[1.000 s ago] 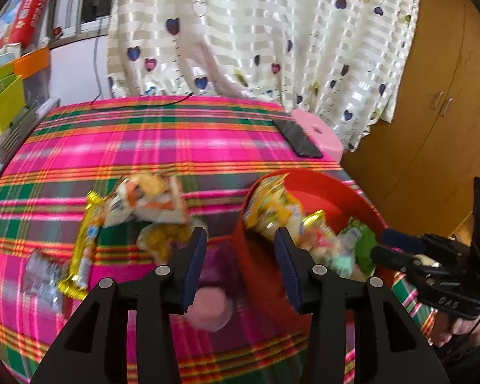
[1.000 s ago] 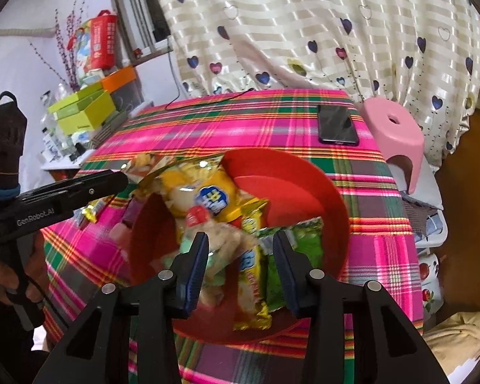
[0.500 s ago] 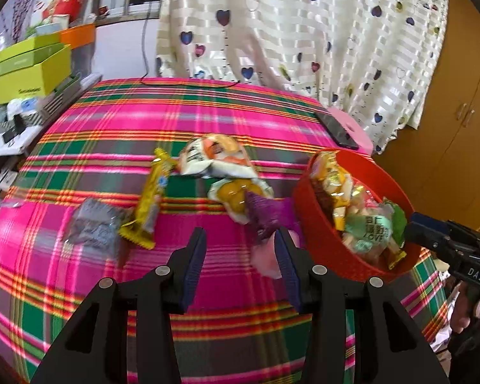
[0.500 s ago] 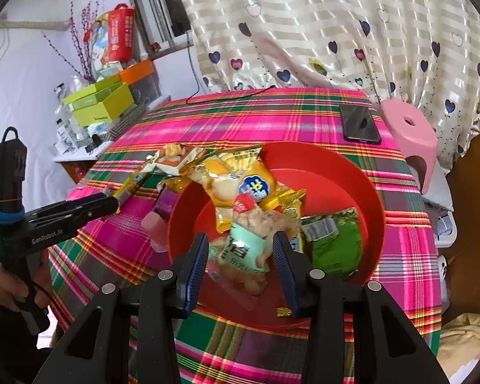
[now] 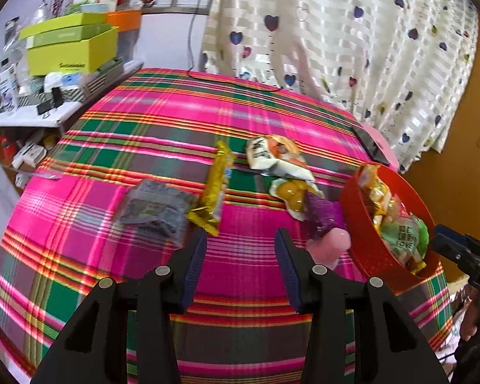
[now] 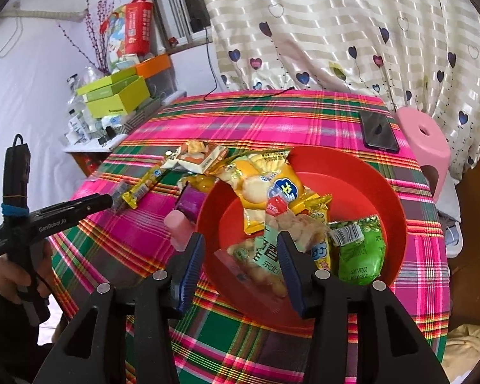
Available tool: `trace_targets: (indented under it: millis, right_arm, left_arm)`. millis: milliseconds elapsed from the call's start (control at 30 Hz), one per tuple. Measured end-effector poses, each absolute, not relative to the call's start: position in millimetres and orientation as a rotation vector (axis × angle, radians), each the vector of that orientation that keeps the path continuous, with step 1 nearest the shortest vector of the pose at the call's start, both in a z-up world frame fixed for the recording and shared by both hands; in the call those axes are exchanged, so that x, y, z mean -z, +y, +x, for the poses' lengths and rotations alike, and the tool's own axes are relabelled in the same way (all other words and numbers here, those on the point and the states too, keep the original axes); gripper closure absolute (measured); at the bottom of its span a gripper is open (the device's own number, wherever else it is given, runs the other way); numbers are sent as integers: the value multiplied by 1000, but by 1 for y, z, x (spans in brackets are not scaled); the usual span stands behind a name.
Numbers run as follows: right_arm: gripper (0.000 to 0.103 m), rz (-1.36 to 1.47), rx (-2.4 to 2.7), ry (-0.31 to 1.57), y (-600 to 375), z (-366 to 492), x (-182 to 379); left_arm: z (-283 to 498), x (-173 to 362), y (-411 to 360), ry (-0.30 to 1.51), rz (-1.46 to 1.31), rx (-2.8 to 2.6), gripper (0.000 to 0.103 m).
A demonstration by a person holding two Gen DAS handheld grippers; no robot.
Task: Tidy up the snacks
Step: 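Move the left tool to the grey printed bag while the right tool approaches the gold wafer bar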
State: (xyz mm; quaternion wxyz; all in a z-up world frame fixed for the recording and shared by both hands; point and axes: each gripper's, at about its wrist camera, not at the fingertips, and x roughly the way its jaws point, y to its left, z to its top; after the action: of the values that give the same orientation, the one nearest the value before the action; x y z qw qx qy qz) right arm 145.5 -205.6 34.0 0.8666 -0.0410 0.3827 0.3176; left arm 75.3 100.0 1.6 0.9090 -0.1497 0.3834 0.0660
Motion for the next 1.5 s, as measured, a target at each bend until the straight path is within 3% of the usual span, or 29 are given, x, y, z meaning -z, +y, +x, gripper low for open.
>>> trace_targets:
  millis: [867,1500]
  right_arm:
    - [57,-159,-779,807,-114,148,-39]
    - [57,-167,-800,982,3,190,13]
  left_arm:
    - [56,18,162,804,-421,-249,58]
    - [41,25,199,762,-478,-257,58]
